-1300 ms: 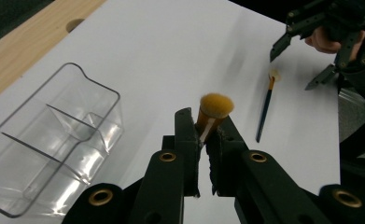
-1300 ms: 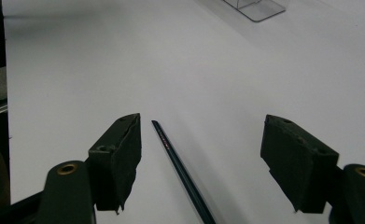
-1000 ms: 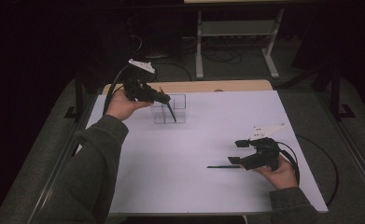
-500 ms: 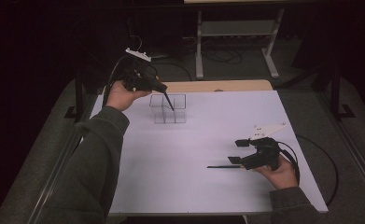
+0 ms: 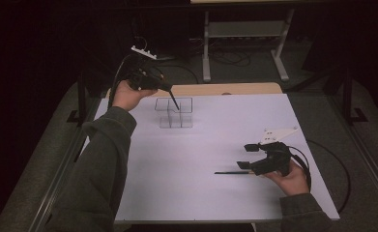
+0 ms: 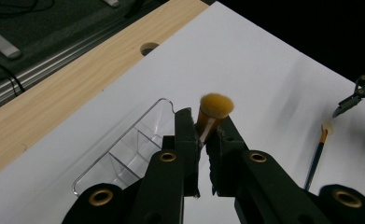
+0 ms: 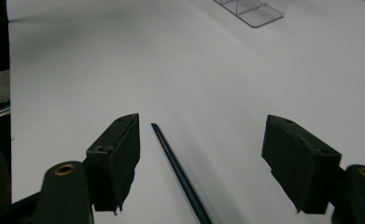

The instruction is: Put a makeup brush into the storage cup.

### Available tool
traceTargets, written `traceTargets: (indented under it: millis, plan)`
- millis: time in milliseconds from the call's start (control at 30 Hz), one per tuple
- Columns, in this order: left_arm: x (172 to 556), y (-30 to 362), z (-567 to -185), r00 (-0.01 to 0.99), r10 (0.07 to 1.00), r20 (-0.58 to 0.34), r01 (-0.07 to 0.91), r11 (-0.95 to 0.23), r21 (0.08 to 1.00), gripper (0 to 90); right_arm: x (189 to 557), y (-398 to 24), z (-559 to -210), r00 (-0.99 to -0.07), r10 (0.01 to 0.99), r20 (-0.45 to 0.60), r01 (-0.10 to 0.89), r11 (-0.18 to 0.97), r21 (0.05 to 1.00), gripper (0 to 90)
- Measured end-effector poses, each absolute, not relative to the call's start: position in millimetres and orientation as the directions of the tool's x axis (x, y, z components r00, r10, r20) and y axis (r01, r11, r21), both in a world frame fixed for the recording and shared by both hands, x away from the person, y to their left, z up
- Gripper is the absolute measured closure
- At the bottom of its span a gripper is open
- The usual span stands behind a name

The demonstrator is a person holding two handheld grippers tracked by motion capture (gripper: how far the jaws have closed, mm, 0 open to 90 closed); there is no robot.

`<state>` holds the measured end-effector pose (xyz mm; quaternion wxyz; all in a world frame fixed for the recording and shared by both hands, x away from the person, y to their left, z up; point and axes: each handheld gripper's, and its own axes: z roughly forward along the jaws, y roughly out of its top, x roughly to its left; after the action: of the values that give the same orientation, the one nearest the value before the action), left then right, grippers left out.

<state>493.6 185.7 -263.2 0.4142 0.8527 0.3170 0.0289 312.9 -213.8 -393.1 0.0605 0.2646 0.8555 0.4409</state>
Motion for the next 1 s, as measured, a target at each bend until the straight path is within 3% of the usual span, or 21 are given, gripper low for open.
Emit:
traceTargets:
  millis: [1000]
  plan:
    - [509.7, 192.3, -274.8, 0.734, 0.646, -0.211, 0.568, -0.412, 0.713, 83.0, 314.5, -215.7, -394.4, -0.854, 0.504, 0.127, 0.395, 0.471, 0.789, 26.1]
